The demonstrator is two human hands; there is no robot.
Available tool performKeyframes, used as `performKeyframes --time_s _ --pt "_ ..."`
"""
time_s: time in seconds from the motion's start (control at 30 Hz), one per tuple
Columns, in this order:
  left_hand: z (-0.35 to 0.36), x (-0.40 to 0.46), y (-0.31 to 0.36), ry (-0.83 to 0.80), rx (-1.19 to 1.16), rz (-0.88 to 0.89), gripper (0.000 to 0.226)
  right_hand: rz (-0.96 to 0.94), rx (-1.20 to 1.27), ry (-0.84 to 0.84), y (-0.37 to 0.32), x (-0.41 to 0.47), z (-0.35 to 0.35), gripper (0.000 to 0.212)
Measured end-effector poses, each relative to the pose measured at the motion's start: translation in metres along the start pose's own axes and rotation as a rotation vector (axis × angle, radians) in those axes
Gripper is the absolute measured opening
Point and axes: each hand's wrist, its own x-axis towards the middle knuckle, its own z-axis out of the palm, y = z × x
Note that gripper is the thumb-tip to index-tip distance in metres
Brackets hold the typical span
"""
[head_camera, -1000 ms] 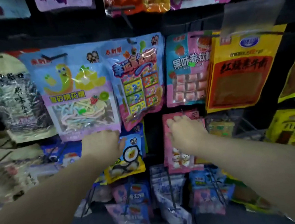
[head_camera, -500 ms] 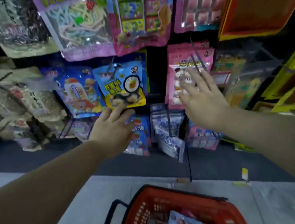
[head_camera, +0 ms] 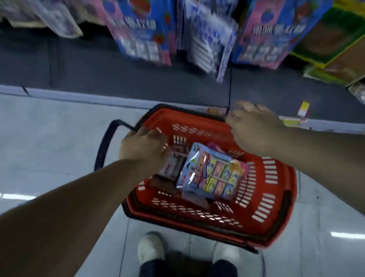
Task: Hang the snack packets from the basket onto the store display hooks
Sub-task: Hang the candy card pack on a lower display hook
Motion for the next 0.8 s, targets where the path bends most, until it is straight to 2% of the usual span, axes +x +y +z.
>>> performKeyframes --time_s 0.23,0.4,0.5,0.57,0.6,0.67,0.73,0.8 --pt "0.142 0.0 0.046 -0.26 -0.139 -0.165 0.04 0.033 0.012 -0.131 -0.021 0.026 0.129 0.039" --pt "0.212 0.02 0.059 -0.345 -0.128 -0.236 0.037 0.025 -0.058 -0.069 -0.029 0.054 0.185 0.049" --pt "0.243 0.033 0.055 -0.418 -0.166 -0.278 0.038 -0.096 -0.101 0.006 -0.03 0.053 0.221 0.058" --pt "0.256 0.039 0.052 -0.427 -0.196 -0.28 0.042 -0.253 -0.172 -0.024 -0.031 0.052 0.238 0.067" --pt "0.259 0.041 0.051 -0.442 -0.179 -0.271 0.042 -0.271 -0.131 -0.062 -0.032 0.054 0.244 0.07" --pt "0.261 0.045 0.049 -0.441 -0.122 -0.241 0.035 -0.094 0.117 -0.152 -0.036 0.064 0.247 0.071" --pt "0.262 0.049 0.048 -0.426 -0.101 -0.214 0.03 0.066 0.312 -0.26 -0.039 0.075 0.248 0.066" --pt "0.264 0.051 0.047 -0.438 -0.11 -0.209 0.026 0.097 0.427 -0.294 -0.042 0.081 0.245 0.058"
